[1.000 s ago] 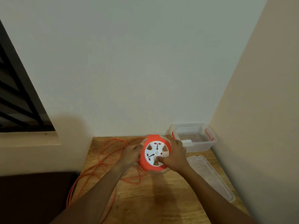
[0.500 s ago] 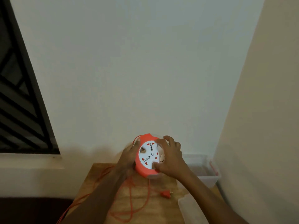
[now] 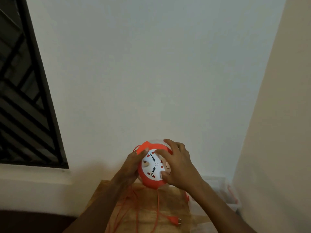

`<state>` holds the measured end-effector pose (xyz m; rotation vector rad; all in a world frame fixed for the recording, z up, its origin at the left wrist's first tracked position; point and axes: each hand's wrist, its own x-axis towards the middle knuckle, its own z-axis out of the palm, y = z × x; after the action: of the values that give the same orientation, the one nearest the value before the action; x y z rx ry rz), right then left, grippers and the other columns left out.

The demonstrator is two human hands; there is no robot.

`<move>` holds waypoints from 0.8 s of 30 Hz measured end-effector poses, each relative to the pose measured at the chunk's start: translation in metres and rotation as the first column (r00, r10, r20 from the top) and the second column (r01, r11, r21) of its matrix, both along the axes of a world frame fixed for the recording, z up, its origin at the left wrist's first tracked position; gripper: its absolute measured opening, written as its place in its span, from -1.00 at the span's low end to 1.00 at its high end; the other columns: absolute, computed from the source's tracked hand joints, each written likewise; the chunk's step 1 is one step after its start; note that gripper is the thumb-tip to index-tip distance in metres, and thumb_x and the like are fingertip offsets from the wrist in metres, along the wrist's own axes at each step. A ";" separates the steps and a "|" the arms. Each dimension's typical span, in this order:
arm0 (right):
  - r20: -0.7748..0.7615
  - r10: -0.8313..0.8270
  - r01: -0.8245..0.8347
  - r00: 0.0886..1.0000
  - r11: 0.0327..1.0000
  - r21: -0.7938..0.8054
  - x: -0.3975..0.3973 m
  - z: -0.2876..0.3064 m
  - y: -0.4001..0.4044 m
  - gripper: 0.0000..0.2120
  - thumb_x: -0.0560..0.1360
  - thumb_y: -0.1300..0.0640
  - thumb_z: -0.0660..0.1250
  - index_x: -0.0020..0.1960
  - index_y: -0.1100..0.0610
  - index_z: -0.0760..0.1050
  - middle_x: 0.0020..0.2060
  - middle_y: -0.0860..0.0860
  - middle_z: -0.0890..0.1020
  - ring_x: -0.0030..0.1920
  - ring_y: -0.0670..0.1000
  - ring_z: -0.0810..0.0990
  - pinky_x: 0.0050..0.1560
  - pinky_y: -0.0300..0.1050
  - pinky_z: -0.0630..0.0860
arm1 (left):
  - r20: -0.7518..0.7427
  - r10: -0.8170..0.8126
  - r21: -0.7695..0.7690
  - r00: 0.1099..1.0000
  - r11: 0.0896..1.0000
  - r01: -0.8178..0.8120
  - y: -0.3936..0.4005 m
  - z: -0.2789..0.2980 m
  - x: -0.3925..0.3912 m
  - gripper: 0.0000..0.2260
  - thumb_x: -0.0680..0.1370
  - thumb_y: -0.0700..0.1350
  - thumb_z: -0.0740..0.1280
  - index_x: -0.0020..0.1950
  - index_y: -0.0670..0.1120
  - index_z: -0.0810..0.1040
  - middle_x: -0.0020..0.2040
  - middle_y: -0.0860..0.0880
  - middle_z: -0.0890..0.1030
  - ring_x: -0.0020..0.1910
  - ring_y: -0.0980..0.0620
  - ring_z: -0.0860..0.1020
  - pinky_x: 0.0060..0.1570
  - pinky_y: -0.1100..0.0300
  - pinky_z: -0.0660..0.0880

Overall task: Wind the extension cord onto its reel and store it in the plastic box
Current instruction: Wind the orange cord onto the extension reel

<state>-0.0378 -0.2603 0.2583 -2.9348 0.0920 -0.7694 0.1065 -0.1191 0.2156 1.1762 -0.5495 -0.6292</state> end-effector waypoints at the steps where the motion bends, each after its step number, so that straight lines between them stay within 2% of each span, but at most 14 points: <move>1: 0.014 0.002 -0.002 1.000 1.000 -0.019 0.001 0.003 0.003 -0.35 0.31 -0.08 0.44 0.37 -0.12 0.35 0.51 0.03 0.20 0.42 0.18 0.19 0.29 0.21 0.38 | 0.010 0.018 -0.002 1.000 1.000 -0.018 0.002 0.002 0.004 -0.54 0.42 0.20 0.49 0.24 0.00 0.66 0.21 -0.24 0.69 0.11 -0.29 0.70 -0.07 -0.08 0.69; 5: 0.108 0.068 -0.035 0.992 0.960 -0.278 0.012 -0.001 0.018 -0.43 0.20 0.00 0.60 0.18 -0.03 0.54 0.35 0.15 0.45 0.30 0.21 0.36 0.10 0.20 0.49 | 0.029 0.077 0.030 0.997 0.996 -0.078 0.006 0.011 0.014 -0.54 0.43 0.21 0.51 0.22 -0.03 0.67 0.13 -0.17 0.74 0.04 -0.23 0.73 -0.15 -0.01 0.69; 8: 0.041 0.002 0.012 0.999 0.936 -0.352 0.021 -0.005 0.025 -0.34 0.16 -0.06 0.65 0.23 -0.06 0.55 0.20 0.13 0.57 0.21 0.22 0.52 0.05 0.17 0.54 | 0.030 0.078 0.045 0.997 0.996 -0.079 0.006 0.013 0.022 -0.48 0.43 0.18 0.46 0.30 -0.04 0.59 0.12 -0.13 0.74 0.04 -0.20 0.73 -0.13 -0.02 0.69; 11: -0.059 -0.079 0.057 0.995 0.947 -0.315 0.030 -0.003 0.027 -0.30 0.28 -0.08 0.59 0.36 -0.12 0.43 0.25 0.14 0.54 0.25 0.25 0.50 0.11 0.17 0.52 | -0.044 0.020 -0.032 0.999 0.999 -0.022 0.010 0.007 0.030 -0.54 0.49 0.07 0.42 0.37 0.03 0.50 0.19 -0.11 0.72 0.10 -0.21 0.72 -0.11 -0.04 0.69; 14: -0.153 -0.087 0.032 0.984 0.944 -0.327 0.033 -0.001 0.031 -0.33 0.42 -0.08 0.48 0.45 -0.19 0.28 0.40 0.17 0.39 0.37 0.28 0.34 0.25 0.18 0.42 | -0.103 -0.048 -0.073 0.994 0.997 0.040 0.014 0.000 0.037 -0.56 0.50 0.02 0.41 0.38 0.07 0.49 0.19 -0.10 0.72 0.09 -0.20 0.72 -0.15 -0.05 0.69; 16: -0.167 -0.091 0.025 0.982 0.932 -0.362 0.033 -0.002 0.036 -0.34 0.39 -0.08 0.51 0.42 -0.21 0.33 0.37 0.21 0.42 0.35 0.31 0.38 0.23 0.21 0.45 | -0.118 -0.077 -0.093 0.990 0.993 0.066 0.015 -0.001 0.042 -0.58 0.53 -0.01 0.44 0.37 0.02 0.51 0.16 -0.13 0.73 0.04 -0.20 0.73 -0.19 -0.04 0.69; 18: -0.126 -0.113 0.046 0.986 0.897 -0.440 0.032 -0.001 0.041 -0.34 0.28 -0.09 0.60 0.33 -0.19 0.47 0.22 0.21 0.55 0.23 0.31 0.51 0.09 0.20 0.54 | -0.076 -0.063 -0.079 0.995 0.995 0.057 0.015 0.003 0.047 -0.62 0.52 -0.06 0.42 0.34 0.00 0.53 0.11 -0.12 0.74 0.00 -0.19 0.74 -0.20 -0.03 0.69; 19: -0.119 -0.113 0.044 0.986 0.880 -0.473 0.033 -0.001 0.043 -0.35 0.28 -0.07 0.60 0.32 -0.19 0.47 0.19 0.20 0.57 0.22 0.31 0.52 0.07 0.20 0.54 | -0.029 -0.051 -0.049 0.998 0.998 0.050 0.015 0.004 0.048 -0.64 0.54 -0.05 0.41 0.33 0.00 0.53 0.09 -0.11 0.75 -0.01 -0.18 0.74 -0.20 -0.01 0.70; 22: -0.177 -0.125 0.018 0.976 0.862 -0.507 0.034 -0.008 0.043 -0.38 0.48 0.01 0.42 0.46 -0.18 0.24 0.29 0.21 0.46 0.33 0.31 0.36 0.21 0.23 0.38 | 0.102 -0.062 0.080 0.993 0.995 0.054 0.013 0.005 0.048 -0.61 0.53 0.14 0.41 0.30 0.00 0.59 0.10 -0.12 0.75 0.01 -0.21 0.74 -0.15 -0.02 0.70; 24: -0.195 -0.146 0.025 0.970 0.857 -0.516 0.032 -0.011 0.043 -0.37 0.49 0.02 0.40 0.48 -0.17 0.21 0.26 0.20 0.48 0.32 0.30 0.36 0.20 0.20 0.37 | 0.138 -0.029 0.121 0.990 0.993 0.012 0.012 0.003 0.045 -0.57 0.50 0.22 0.39 0.25 -0.01 0.64 0.06 -0.12 0.76 -0.04 -0.20 0.75 -0.18 0.01 0.69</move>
<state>-0.0054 -0.2173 0.2473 -3.5447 0.0412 -0.5216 0.1518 -0.1075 0.2185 1.3365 -0.6498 -0.6073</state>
